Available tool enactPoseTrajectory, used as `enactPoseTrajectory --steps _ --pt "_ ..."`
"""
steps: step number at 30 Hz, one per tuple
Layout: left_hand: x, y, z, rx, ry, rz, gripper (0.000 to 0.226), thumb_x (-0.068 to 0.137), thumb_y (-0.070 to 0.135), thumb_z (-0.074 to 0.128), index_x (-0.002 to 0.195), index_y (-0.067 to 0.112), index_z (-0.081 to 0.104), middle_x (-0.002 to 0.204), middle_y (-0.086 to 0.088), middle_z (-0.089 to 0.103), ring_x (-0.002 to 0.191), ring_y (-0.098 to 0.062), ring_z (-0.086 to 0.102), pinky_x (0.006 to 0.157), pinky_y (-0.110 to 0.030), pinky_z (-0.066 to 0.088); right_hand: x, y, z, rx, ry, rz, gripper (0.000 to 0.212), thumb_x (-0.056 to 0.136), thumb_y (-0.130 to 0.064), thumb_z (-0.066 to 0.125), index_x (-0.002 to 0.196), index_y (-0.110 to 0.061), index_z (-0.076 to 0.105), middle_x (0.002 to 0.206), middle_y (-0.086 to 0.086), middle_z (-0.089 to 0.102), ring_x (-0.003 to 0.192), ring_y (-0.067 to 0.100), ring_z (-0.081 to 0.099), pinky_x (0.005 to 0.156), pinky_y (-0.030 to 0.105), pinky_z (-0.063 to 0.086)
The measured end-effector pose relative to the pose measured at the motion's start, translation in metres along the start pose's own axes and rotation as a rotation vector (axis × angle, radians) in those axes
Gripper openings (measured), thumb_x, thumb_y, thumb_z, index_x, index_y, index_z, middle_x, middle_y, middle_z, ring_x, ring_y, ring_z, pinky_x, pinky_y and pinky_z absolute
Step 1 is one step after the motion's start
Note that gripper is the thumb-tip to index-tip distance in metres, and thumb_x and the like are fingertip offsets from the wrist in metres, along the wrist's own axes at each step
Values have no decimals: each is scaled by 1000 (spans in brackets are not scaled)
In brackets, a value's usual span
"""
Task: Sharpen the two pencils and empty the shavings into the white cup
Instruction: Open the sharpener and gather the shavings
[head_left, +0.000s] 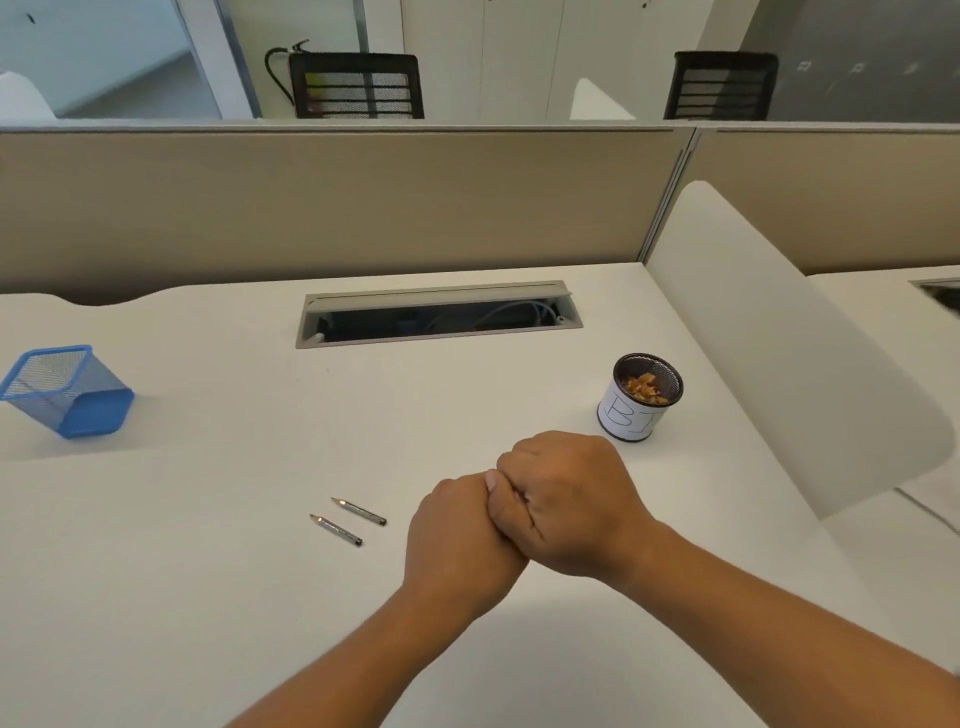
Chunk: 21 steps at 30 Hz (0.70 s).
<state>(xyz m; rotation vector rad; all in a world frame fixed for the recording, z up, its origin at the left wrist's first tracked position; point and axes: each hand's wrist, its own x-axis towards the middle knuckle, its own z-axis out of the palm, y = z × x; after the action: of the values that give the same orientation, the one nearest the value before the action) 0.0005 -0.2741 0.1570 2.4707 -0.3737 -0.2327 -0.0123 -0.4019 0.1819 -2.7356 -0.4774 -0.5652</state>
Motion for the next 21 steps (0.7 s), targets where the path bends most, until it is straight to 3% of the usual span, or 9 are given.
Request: enactPoseTrajectory --steps 8,14,21 --pt "21 3 13 -6 -68 47 30 72 14 47 48 23 33 42 6 38 41 -11 30 40 -24 22 3 25 10 66 9 -8 44 92 -28 43 55 -10 58 49 4 54 46 27 47 42 36 40" --pt "30 -3 19 80 4 -64 23 70 17 44 49 22 36 43 6 43 40 -10 37 38 -23 24 10 27 22 -10 59 24 43 90 -26 46 52 -10 57 47 4 53 43 28 48 39 35 40" --pt "38 -6 19 -26 64 -7 28 73 19 46 48 23 34 39 5 41 37 -10 34 37 -21 22 18 27 23 37 53 62 43 90 -33 44 54 -10 50 47 3 49 44 26 44 38 35 37"
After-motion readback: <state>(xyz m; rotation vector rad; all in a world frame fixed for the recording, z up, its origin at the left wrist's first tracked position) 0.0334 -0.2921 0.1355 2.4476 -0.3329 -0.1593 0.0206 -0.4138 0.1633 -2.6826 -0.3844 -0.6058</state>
